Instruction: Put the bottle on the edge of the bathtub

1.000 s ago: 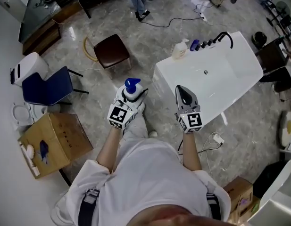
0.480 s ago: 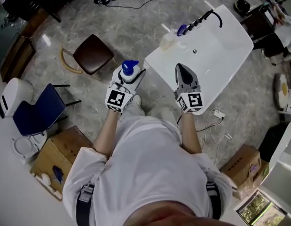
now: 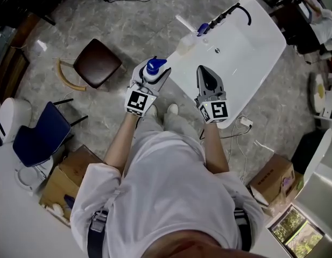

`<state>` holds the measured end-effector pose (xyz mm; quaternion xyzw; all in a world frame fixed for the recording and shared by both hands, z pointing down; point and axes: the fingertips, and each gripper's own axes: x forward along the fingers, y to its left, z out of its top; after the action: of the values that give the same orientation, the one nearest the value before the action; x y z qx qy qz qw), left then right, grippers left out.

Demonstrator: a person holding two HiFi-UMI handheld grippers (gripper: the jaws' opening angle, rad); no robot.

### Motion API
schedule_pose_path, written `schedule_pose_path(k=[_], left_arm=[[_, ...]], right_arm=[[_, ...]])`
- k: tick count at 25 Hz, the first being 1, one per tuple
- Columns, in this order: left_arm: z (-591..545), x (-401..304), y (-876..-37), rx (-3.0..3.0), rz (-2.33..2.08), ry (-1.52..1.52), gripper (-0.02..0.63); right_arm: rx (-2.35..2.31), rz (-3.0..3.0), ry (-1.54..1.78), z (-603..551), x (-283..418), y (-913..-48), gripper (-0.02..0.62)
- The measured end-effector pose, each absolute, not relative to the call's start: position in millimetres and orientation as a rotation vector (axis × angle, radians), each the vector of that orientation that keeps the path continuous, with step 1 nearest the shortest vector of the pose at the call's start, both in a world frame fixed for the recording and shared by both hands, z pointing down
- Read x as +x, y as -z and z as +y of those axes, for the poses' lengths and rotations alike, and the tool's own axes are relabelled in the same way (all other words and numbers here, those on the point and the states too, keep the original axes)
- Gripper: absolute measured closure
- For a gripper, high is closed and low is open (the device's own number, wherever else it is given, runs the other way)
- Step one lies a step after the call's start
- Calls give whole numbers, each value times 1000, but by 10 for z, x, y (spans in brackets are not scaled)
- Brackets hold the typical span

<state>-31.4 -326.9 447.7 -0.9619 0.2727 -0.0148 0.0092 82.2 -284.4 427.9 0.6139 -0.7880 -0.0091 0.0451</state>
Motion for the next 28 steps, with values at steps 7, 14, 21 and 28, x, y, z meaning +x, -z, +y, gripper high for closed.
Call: schedule_pose_path(k=[7, 14, 21, 28], left_arm=[[-3592, 208, -4892, -3000, 793, 30, 357], [-4077, 666, -5930, -2995, 798, 112, 357], [-4560, 949, -7179, -3018, 846, 110, 357], [-4734, 1112, -8053, -3032, 843, 123, 357]], right_arm=[[1847, -2415, 45, -3223, 1147, -4525, 594], [1842, -2437, 40, -3638, 1510, -5306, 595], [1874, -2422, 31, -3988, 1876, -6356, 595], [1921, -2394, 10, -4056, 2027, -7128, 595]])
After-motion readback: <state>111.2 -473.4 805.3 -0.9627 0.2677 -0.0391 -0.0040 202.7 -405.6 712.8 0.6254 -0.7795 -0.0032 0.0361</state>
